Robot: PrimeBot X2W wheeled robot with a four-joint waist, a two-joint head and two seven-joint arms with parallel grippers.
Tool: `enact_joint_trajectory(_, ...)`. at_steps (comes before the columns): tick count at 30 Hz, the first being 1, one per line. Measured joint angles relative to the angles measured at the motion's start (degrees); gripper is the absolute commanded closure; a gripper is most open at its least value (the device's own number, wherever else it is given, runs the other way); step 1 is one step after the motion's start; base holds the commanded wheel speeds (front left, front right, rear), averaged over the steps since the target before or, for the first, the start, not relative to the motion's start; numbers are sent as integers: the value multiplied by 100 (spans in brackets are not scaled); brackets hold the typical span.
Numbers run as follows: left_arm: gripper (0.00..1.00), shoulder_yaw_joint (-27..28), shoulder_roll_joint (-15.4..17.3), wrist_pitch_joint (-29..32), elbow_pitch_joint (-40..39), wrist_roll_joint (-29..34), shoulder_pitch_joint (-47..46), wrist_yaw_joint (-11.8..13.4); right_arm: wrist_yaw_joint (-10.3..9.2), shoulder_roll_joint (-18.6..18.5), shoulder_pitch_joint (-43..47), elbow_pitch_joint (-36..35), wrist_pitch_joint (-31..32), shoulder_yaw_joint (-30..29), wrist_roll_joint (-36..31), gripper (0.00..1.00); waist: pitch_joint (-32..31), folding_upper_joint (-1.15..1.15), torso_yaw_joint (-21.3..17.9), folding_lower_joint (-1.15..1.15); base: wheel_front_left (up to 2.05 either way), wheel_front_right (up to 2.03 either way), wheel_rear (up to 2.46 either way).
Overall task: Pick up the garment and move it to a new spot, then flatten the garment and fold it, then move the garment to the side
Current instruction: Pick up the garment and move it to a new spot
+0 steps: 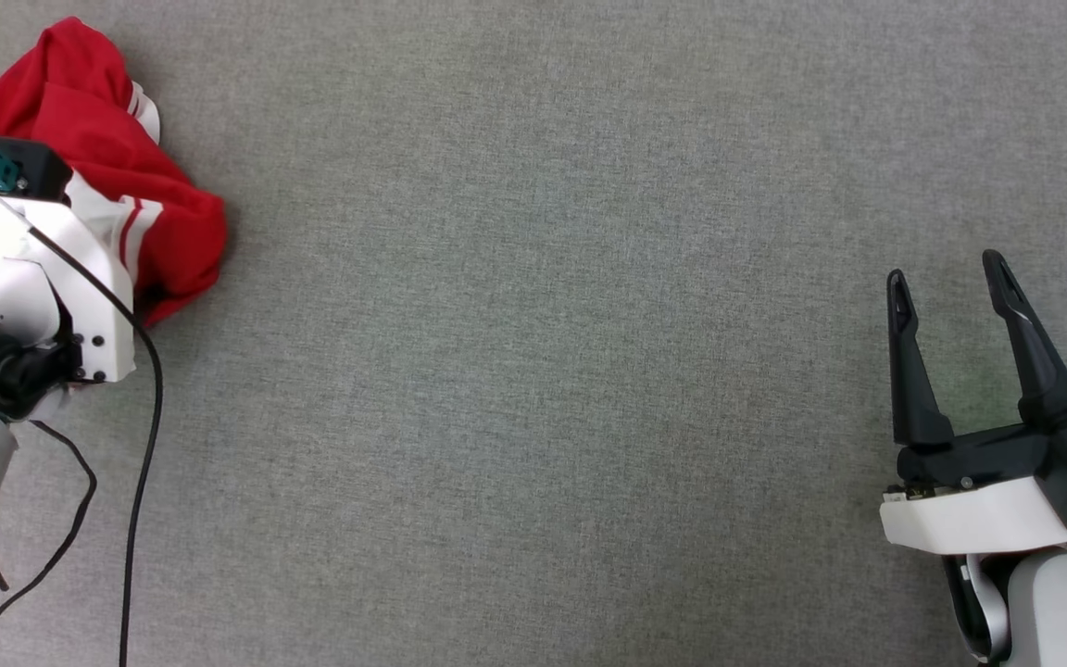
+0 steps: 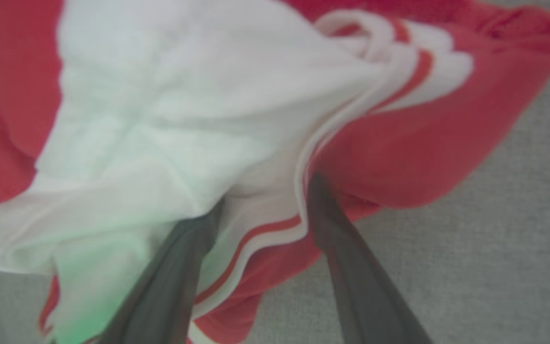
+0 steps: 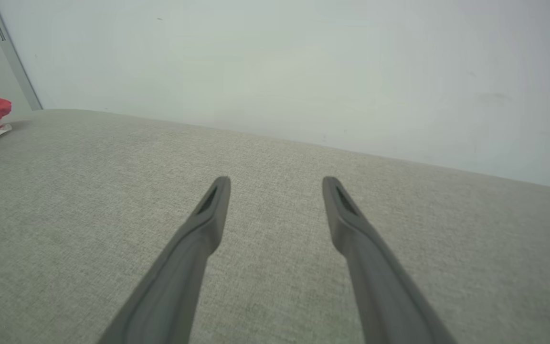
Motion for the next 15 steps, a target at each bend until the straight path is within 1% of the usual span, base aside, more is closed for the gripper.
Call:
enact_joint_trajectory(3, 100, -180, 8, -264, 23, -78, -18, 15, 0, 0, 2, 44, 0, -14, 2, 0, -75, 0, 13, 0, 0, 0, 0)
enact_joint_trajectory(6, 100, -338, 76, -750, 16, 20, -36, 4, 0, 0, 5, 74, 0, 2, 23, 0, -206, 0, 42, 0, 0, 0, 0)
enact_joint_trajectory(8, 100, -338, 65, -1077, -59, -87, -58, -7, 0, 0, 16, 96, 0, 4, 54, 0, -316, -1, 61, 1, 0, 0, 0)
enact_joint_trajectory(11, 100, -430, 100, -1468, -319, -99, -248, -13, 0, 0, 92, 131, 0, 13, 98, 0, -516, 0, 95, 1, 0, 0, 0)
enact_joint_trajectory(15, 100, -635, 277, -1759, -773, -112, -383, -13, -1, 0, 190, 180, 0, 41, 167, 0, -812, -1, 134, 0, 0, 0, 0)
